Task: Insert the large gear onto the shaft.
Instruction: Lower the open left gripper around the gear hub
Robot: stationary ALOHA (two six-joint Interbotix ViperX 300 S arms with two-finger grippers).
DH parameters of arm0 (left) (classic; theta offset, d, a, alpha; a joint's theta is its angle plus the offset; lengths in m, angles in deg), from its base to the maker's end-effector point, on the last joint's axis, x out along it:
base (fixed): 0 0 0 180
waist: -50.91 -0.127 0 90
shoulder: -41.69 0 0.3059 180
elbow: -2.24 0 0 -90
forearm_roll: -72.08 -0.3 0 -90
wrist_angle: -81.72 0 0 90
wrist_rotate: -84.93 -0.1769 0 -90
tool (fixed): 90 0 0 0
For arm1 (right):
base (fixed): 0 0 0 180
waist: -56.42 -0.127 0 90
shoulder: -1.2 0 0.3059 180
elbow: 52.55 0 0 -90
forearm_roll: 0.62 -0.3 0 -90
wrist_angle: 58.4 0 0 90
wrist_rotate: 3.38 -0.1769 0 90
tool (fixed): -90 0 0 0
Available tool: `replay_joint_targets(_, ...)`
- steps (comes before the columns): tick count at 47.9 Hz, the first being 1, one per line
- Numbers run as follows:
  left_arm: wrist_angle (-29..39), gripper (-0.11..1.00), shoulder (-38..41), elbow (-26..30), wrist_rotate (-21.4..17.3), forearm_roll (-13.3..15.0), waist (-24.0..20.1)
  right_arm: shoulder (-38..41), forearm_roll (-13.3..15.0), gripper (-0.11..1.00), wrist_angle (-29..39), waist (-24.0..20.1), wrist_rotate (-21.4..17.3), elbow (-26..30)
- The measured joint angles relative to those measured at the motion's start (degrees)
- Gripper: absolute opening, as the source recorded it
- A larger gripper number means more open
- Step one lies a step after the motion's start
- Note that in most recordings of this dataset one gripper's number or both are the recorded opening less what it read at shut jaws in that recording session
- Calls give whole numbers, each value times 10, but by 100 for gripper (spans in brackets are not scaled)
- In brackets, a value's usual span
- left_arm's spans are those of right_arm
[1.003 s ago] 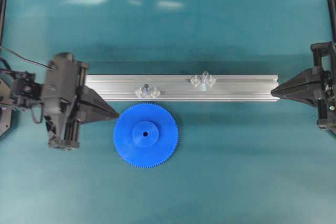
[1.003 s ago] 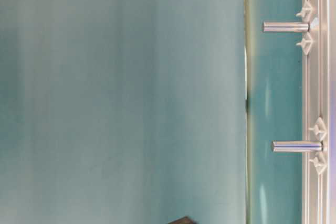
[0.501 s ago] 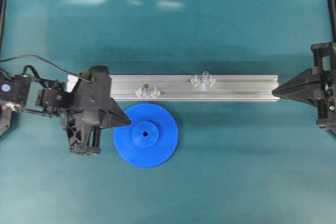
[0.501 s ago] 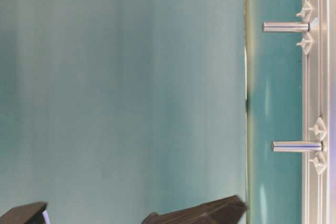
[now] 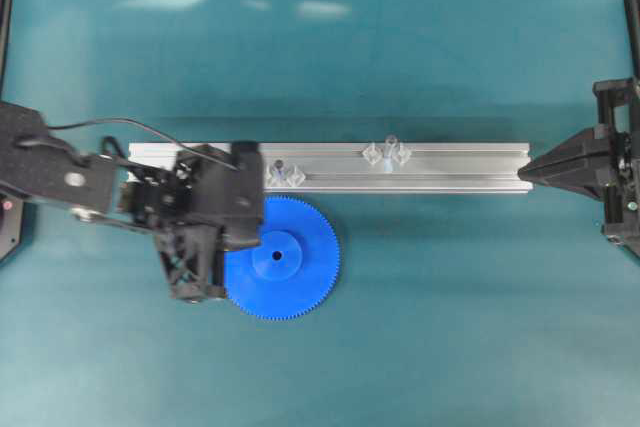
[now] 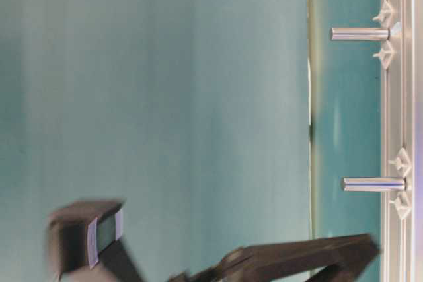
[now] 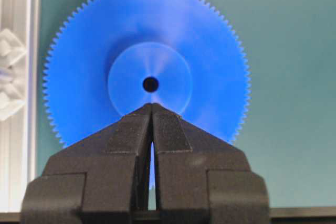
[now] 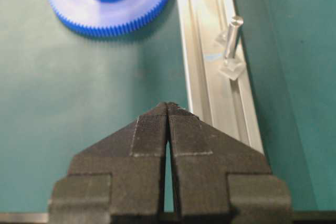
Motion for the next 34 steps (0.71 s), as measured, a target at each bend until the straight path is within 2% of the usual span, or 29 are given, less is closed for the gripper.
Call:
replay_joint_targets(11, 18, -2, 47, 31, -1, 0, 2, 0, -1, 3, 0, 0, 0, 0)
replay_joint_targets(34, 109, -2, 110, 113, -33, -1, 2, 0, -1, 3, 0, 1, -1, 0)
